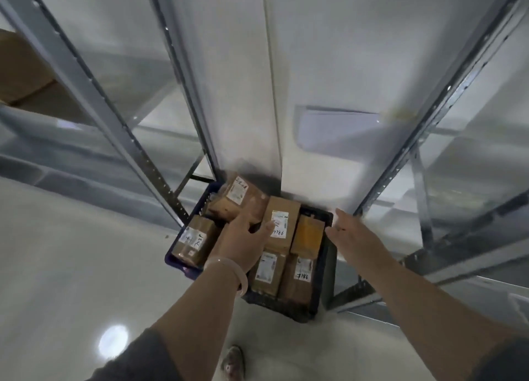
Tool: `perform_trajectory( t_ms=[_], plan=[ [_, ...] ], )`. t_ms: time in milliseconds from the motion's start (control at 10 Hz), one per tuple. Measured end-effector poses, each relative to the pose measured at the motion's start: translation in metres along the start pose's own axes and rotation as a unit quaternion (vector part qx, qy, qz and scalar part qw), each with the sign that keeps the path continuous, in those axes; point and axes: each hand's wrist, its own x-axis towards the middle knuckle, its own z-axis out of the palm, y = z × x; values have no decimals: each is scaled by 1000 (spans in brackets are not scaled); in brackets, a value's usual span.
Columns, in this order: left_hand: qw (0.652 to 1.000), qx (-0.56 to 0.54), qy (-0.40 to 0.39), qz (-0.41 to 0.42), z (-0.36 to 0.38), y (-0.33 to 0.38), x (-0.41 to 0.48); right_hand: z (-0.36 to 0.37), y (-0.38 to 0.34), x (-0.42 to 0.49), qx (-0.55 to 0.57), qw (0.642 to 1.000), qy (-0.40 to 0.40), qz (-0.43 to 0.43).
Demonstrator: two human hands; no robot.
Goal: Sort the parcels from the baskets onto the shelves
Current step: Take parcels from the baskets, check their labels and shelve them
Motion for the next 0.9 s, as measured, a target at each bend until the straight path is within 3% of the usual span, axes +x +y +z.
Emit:
perform_trajectory(
  t_ms=[100,200,500,600,900],
  plan=[
    [997,75,-15,23,-5,-35,64,24,6,31,39,997,29,57],
    [991,96,-87,30,5,-69,105,51,13,60,68,993,28,96],
    [987,50,-141,-62,64,-134,205,106,97,149,63,982,-7,177],
    [983,78,-154,-58,87,-156,239,118,126,187,48,978,-16,204],
    [975,27,-157,-155,161,-224,366,184,199,329,16,971,-30,237]
  ],
)
